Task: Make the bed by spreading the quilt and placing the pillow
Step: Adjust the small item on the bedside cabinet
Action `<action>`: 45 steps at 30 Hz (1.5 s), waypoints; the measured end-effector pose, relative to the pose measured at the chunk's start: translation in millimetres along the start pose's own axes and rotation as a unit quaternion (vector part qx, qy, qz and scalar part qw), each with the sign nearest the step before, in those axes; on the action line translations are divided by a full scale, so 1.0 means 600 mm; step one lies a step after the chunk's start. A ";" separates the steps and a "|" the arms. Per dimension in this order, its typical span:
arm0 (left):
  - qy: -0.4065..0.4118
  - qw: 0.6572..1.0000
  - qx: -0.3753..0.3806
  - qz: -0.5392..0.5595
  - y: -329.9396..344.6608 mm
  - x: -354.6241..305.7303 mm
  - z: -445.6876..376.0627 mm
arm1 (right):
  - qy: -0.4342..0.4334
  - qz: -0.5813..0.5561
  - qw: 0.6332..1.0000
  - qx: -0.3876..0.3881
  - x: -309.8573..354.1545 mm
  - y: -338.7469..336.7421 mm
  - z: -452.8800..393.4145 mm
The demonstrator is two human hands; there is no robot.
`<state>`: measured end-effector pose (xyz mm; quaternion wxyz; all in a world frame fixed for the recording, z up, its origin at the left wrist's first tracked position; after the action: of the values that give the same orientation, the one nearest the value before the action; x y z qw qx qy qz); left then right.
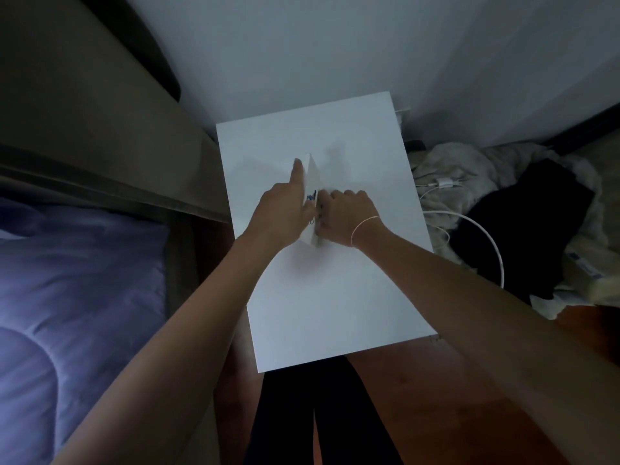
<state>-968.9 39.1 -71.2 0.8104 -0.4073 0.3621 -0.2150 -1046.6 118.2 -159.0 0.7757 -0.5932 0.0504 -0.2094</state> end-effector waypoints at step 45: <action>-0.040 0.951 0.101 0.290 0.080 -0.052 -0.097 | 0.172 -0.281 0.928 -0.175 0.012 0.056 0.200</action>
<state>-1030.7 57.3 -121.2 0.8885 -0.2084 0.4086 0.0102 -991.9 230.1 -154.5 0.5482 -0.6643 0.0501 -0.5056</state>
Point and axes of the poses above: each hand's wrist, its own z-axis away from the middle knuckle, its own y-axis out of the palm, x = y × z, the point moved 6 cm from there along -z, towards the middle knuckle, and after that the axes turned 4 degrees about -y, right-handed, at the moved point
